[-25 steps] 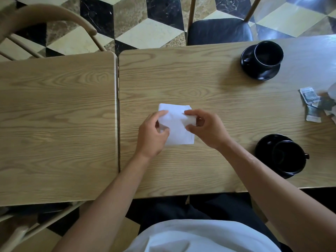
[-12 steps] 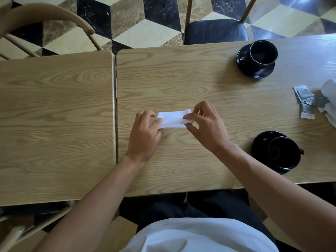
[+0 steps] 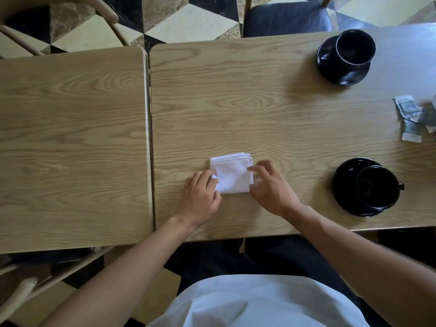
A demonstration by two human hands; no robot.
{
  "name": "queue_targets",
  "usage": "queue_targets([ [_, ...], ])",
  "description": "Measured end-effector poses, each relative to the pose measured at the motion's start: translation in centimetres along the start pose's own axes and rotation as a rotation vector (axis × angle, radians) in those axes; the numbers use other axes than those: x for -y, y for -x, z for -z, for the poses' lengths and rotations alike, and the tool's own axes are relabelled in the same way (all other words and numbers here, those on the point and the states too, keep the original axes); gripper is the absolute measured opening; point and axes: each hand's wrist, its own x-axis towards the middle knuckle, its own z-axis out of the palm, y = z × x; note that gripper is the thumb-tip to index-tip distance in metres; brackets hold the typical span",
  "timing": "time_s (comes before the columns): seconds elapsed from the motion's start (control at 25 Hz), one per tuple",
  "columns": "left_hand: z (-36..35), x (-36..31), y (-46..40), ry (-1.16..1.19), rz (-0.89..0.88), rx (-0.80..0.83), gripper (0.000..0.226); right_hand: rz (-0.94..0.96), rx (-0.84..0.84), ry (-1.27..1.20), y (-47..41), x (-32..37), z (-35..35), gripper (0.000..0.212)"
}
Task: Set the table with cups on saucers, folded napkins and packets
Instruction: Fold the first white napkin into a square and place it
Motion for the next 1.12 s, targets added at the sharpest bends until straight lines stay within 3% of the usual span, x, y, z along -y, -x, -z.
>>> queue_targets([
  [0.12,0.1,-0.7,-2.2,0.393,0.4,-0.05,0.025,-0.274,-0.068,-0.253,-1.8,1.0,-0.1,0.051],
  [0.24,0.5,-0.7,-4.6,0.59,0.708,-0.073,0.041,-0.325,-0.119,-0.265,-3.2,1.7,-0.5,0.046],
  [0.6,-0.9,-1.6,-6.4,0.353,0.684,-0.054,0.03,-0.48,-0.185,-0.252,-6.1,2.4,-1.1,0.019],
  [0.88,0.3,-1.9,-5.7,0.416,0.897,-0.153,0.03,-0.568,-0.232,-0.149,-3.8,3.3,-0.7,0.033],
  [1.04,0.2,-1.8,-5.3,0.553,0.998,-0.004,0.019,-0.665,-0.144,-0.337,-2.5,3.7,-1.0,0.036],
  [1.12,0.2,-1.6,-5.8,0.748,1.072,0.043,0.029,-0.684,-0.083,-0.438,-2.6,3.6,-1.2,0.032],
])
